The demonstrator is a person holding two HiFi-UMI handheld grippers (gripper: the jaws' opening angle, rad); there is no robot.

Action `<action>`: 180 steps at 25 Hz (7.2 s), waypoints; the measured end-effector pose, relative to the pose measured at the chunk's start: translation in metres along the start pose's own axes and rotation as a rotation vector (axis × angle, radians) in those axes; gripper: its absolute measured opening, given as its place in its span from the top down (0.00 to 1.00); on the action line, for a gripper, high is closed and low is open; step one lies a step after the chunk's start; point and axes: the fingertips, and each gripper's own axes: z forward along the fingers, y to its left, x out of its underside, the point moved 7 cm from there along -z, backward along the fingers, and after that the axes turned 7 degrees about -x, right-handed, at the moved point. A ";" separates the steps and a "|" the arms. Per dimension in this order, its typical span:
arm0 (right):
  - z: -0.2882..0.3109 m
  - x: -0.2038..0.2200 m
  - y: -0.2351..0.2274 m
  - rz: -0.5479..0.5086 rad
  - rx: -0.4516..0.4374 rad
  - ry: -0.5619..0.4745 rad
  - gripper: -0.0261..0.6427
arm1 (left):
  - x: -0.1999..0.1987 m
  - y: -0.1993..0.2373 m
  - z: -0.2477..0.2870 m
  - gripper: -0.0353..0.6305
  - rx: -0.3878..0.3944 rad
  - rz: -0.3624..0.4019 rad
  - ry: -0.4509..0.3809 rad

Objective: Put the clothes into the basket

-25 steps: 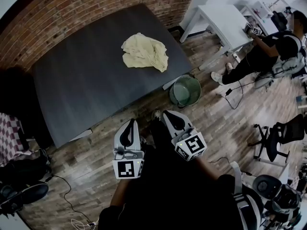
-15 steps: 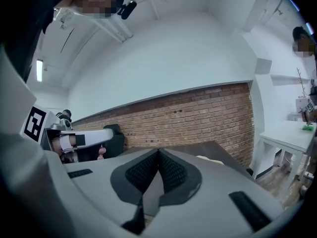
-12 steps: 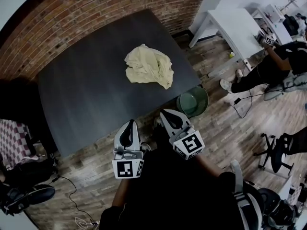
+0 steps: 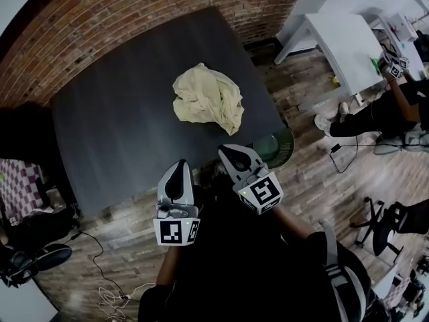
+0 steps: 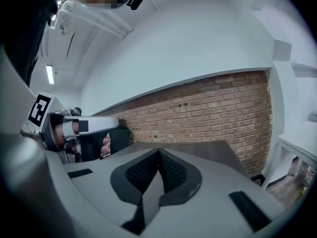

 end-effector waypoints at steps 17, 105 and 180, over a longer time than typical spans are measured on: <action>0.064 -0.004 -0.033 -0.030 -0.018 0.073 0.95 | 0.011 0.040 0.056 0.94 -0.039 0.040 0.026; 0.282 0.176 -0.149 -0.079 -0.041 0.850 0.82 | 0.075 0.171 0.144 0.94 -0.069 -0.141 0.193; 0.034 0.027 -0.023 0.108 0.361 0.135 0.83 | -0.010 0.024 0.070 0.94 0.436 0.061 0.034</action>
